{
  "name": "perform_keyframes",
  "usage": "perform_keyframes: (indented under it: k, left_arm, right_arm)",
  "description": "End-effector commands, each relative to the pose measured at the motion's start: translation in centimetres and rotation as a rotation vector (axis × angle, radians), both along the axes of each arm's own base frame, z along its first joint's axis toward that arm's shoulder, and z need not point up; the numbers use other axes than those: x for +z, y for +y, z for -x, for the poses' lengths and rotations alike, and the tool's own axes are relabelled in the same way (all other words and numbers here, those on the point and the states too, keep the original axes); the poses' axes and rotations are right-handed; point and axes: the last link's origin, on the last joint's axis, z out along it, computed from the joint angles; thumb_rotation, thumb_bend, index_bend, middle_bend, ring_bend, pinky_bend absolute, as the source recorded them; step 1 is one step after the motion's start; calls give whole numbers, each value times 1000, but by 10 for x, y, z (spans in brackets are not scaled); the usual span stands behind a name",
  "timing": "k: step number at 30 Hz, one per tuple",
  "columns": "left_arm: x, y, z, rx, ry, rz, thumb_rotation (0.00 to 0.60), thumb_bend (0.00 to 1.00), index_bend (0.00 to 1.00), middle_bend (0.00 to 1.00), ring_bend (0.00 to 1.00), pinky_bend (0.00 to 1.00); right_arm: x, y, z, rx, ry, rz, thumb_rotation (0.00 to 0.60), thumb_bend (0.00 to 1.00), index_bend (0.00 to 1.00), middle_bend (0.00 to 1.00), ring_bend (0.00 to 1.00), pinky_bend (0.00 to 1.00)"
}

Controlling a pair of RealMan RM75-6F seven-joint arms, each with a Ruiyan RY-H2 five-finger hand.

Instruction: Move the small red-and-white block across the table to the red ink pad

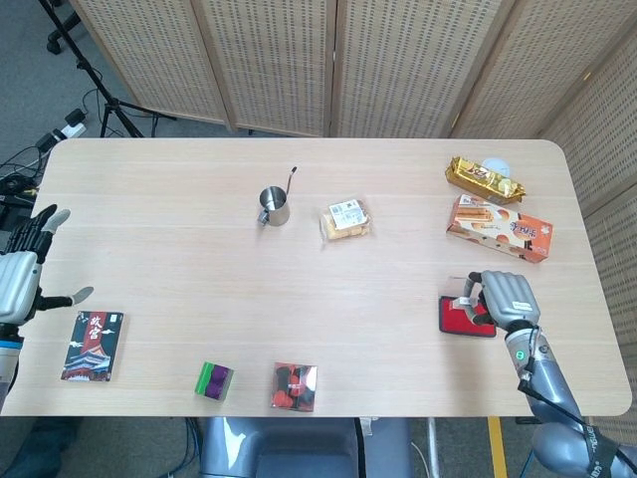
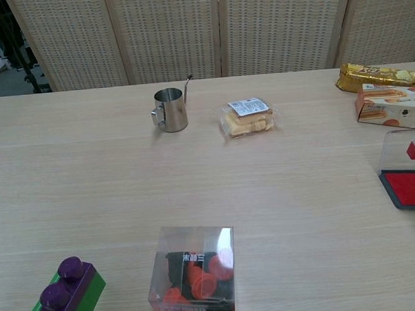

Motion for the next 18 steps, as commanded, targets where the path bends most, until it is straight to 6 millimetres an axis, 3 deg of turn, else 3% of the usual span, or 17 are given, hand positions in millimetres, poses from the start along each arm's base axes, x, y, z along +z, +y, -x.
perform_keyframes:
  k: [1, 12, 18]
  left_arm:
    - [-1, 0, 0, 3, -2, 3, 600, 0, 0, 0, 0, 0]
    - [-1, -1, 0, 8, 1, 2, 600, 0, 0, 0, 0, 0]
    - [-4, -2, -1, 8, 7, 13, 600, 0, 0, 0, 0, 0]
  right_arm:
    - [-9, 1, 23, -40, -11, -9, 600, 672, 598, 919, 989, 1000]
    - [-23, 5, 45, -70, -39, -26, 600, 672, 598, 919, 989, 1000]
    - [-28, 1, 45, -52, -57, -12, 600, 672, 598, 919, 989, 1000]
